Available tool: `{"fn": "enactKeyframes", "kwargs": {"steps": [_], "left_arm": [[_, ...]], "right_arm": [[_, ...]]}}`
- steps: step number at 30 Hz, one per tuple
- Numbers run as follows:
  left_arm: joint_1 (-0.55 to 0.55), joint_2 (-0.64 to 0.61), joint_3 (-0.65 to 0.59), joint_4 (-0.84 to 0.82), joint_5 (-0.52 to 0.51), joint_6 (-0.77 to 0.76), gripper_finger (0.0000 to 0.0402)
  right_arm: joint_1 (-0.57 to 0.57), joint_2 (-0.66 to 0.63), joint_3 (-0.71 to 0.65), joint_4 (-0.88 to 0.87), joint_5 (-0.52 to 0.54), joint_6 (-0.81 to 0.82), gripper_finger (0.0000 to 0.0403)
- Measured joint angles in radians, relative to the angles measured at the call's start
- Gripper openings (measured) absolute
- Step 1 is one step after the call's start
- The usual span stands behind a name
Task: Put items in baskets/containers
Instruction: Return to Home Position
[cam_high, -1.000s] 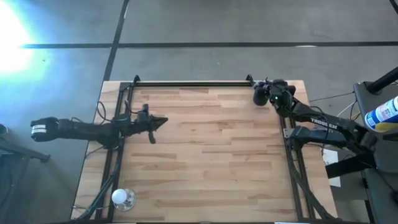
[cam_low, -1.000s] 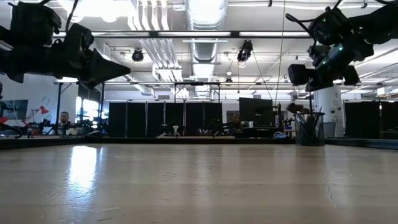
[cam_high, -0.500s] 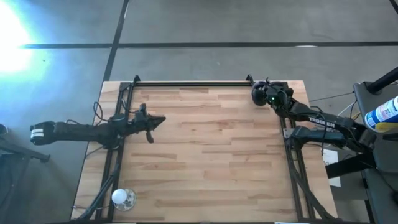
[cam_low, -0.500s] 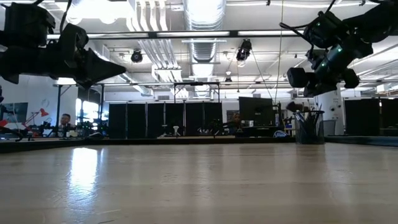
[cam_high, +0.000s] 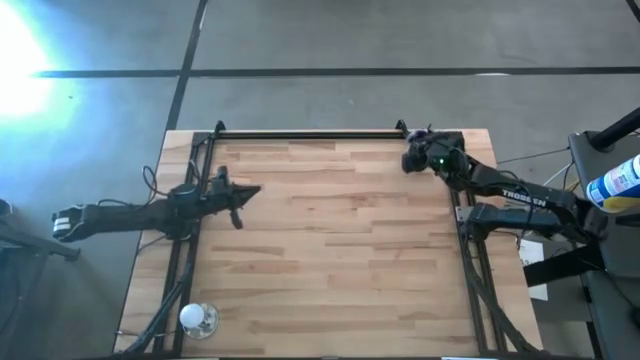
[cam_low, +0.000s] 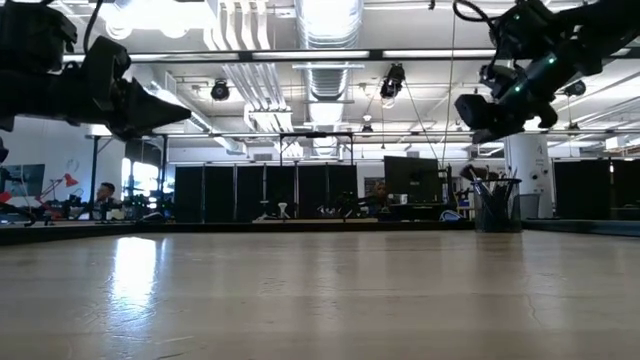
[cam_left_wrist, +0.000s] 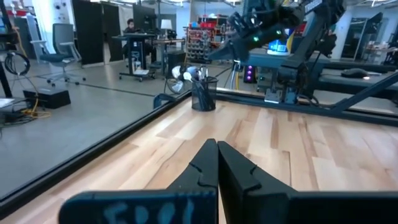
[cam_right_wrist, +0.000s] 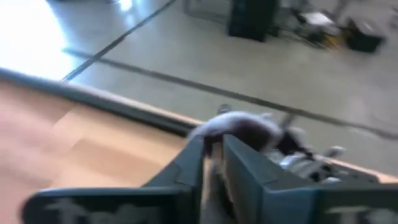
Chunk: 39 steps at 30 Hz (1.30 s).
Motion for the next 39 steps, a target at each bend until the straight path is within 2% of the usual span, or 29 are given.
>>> {"fn": "enactKeyframes", "kwargs": {"steps": [3,8,12,15,18,23,27,31,34,39], "left_arm": [[0.0,-0.063,0.0,-0.054,0.0,0.009,0.0],[0.0,-0.177,0.0,-0.137,0.0,0.049,0.0],[0.0,-0.275,0.014,-0.26,0.002,0.052,0.0],[0.0,-0.348,0.018,-0.347,0.016,0.046,0.0],[-0.002,-0.345,0.021,-0.386,0.072,0.036,0.0],[0.001,-0.345,0.014,-0.394,0.167,0.009,0.0],[0.001,-0.345,0.012,-0.394,0.173,-0.015,0.0],[0.001,-0.345,0.012,-0.398,0.178,-0.029,0.0],[0.002,-0.345,0.011,-0.398,0.18,-0.033,0.0],[0.002,-0.345,0.006,-0.39,0.171,-0.066,0.0]], "right_arm": [[0.096,0.002,-0.013,0.035,-0.005,-0.057,0.0023],[0.276,0.002,-0.073,0.247,-0.039,-0.178,0.0009],[0.371,0.003,-0.14,0.461,-0.162,-0.267,0.0008],[0.395,0.003,-0.19,0.592,-0.296,-0.317,0.0008],[0.397,-0.002,-0.234,0.679,-0.438,-0.342,0.0008],[0.396,-0.061,-0.301,0.74,-0.602,-0.368,0.0008],[0.396,-0.19,-0.367,0.751,-0.701,-0.383,0.0008],[0.392,-0.386,-0.451,0.703,-0.763,-0.362,0.0008],[0.382,-0.565,-0.461,0.523,-0.789,-0.335,0.0008],[0.381,-0.873,-0.437,0.217,-0.77,-0.327,0.0008]]}}
